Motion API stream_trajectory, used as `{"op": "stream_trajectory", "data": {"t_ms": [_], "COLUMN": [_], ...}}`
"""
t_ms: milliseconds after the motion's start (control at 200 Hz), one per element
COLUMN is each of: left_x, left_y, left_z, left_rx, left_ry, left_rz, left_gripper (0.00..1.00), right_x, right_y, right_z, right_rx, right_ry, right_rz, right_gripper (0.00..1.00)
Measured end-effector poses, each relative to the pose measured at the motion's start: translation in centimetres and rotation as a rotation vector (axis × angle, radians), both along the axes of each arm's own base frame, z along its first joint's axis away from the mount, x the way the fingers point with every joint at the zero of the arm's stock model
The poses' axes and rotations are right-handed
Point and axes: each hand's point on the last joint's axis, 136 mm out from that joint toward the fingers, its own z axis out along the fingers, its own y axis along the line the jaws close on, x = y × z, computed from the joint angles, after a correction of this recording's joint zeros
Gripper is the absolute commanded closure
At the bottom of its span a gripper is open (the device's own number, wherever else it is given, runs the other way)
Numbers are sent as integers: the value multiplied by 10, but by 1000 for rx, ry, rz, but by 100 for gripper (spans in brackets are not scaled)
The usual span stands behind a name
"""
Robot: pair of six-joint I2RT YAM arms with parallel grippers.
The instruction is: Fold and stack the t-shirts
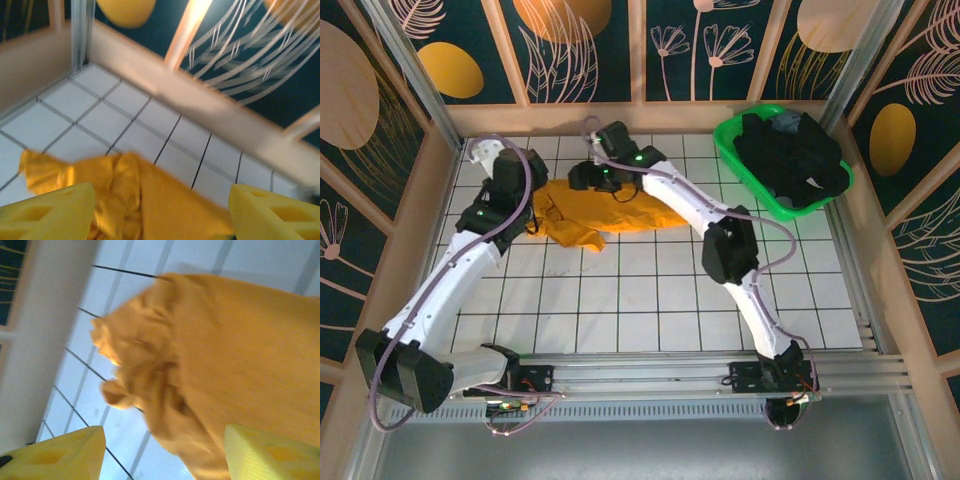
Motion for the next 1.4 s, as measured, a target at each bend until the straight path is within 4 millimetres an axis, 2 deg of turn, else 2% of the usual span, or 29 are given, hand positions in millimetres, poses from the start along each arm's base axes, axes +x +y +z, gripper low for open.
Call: {"op": "stream_trajectory", "data": {"t_ms": [30, 220, 300, 375, 440, 515, 586, 691, 751, 841, 926, 981, 1106, 1161, 1241, 1326, 1366, 1401], "left_x": [0, -5, -15, -26, -33, -37, -39, -33, -32, -27, -24, -17, -5, -4, -1, 4, 7, 11], "left_y": [-4, -34, -46, -56, -63, -72, -79, -87, -85, -84, -79, -83, -90, -88, -85, -79, -75, -70], "left_z": [-18, -128, -169, -204, -228, -246, -259, -275, -278, -279, -280, -279, -274, -271, -255, -221, -200, -181], "left_rx": [-1, -53, -84, -113, -130, -151, -165, -168, -160, -155, -139, -150, -151, -144, -141, -146, -153, -161], "left_ry": [50, 380, 508, 617, 695, 748, 783, 810, 826, 826, 827, 803, 753, 743, 704, 619, 567, 521], "left_rz": [-17, -139, -189, -231, -260, -286, -305, -315, -298, -285, -258, -265, -281, -274, -263, -249, -241, -230], "left_gripper": [26, 26, 24, 22, 19, 18, 18, 24, 34, 57, 82, 100, 100, 100, 100, 100, 100, 100], "right_x": [3, 17, 16, 10, 3, -7, -18, -19, -17, -16, -17, -17, -19, -19, -16, -7, 0, 6], "right_y": [-14, -122, -160, -193, -218, -240, -251, -253, -252, -252, -252, -253, -254, -254, -252, -248, -246, -244], "right_z": [-1, 31, 31, 13, -16, -52, -74, -87, -94, -112, -131, -141, -146, -147, -151, -154, -152, -150], "right_rx": [-13, -86, -129, -181, -237, -297, -336, -349, -353, -369, -393, -404, -408, -408, -406, -400, -387, -373], "right_ry": [6, -54, -67, -44, 7, 79, 129, 153, 162, 190, 232, 252, 271, 272, 279, 280, 276, 273], "right_rz": [-25, -249, -331, -394, -436, -470, -482, -486, -489, -492, -497, -501, -516, -516, -518, -517, -526, -538], "right_gripper": [36, 42, 42, 42, 41, 41, 41, 41, 41, 43, 44, 44, 44, 48, 67, 93, 100, 100]}}
